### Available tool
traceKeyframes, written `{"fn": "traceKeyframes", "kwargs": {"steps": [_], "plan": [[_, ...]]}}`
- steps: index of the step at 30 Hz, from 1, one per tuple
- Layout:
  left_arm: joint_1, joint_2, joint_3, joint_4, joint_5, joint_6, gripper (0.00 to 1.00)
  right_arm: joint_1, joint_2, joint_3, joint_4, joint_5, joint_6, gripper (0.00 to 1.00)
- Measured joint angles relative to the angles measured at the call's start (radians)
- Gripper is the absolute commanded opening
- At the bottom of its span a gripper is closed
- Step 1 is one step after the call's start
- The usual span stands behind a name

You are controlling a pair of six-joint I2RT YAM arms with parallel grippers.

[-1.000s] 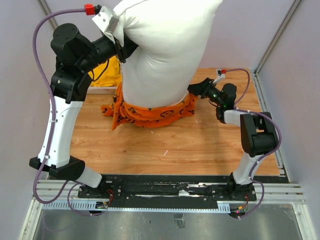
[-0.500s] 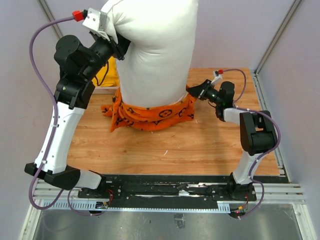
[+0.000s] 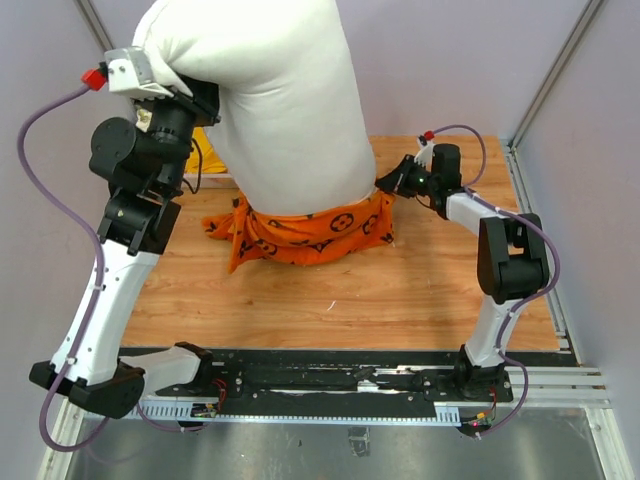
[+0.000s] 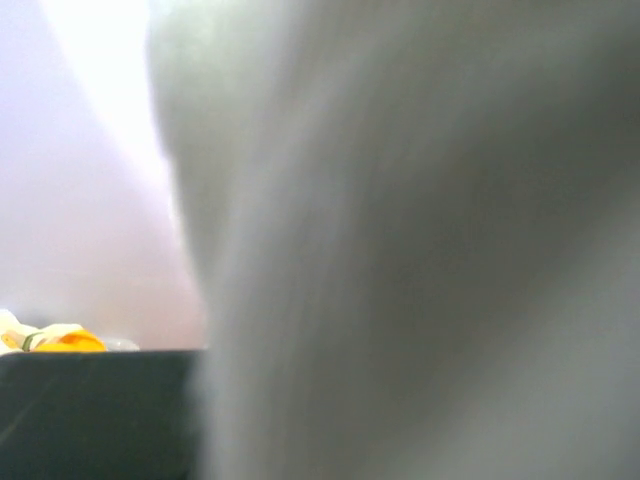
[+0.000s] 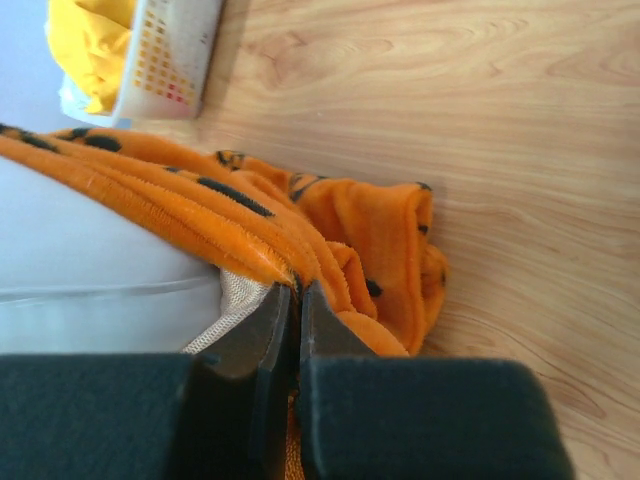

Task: Remove the pillowcase from the pillow
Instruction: Remove the pillow from the pillowcase, then adjust the pillowcase at the center of the board.

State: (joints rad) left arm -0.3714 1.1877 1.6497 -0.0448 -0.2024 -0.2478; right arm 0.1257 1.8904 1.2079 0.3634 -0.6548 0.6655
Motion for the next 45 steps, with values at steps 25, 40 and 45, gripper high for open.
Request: {"fn": "traceKeyframes", "kwargs": {"steps": [25,40,45], "plan": [[0.017,-0.078,0.23,0.338,-0.253,0.248,0.0,-0.049,-0.136,0.027,-0.38,0.259,-0.142,0.04],[0.016,0.104,0.1,-0.047,-0.435,0.546,0.0,-0.132,-0.402,-0.004,-0.454,0.398,-0.164,0.83],[0.015,0.068,0.093,-0.154,-0.426,0.518,0.0,-0.132,-0.403,-0.005,-0.446,0.393,-0.159,0.91]]}}
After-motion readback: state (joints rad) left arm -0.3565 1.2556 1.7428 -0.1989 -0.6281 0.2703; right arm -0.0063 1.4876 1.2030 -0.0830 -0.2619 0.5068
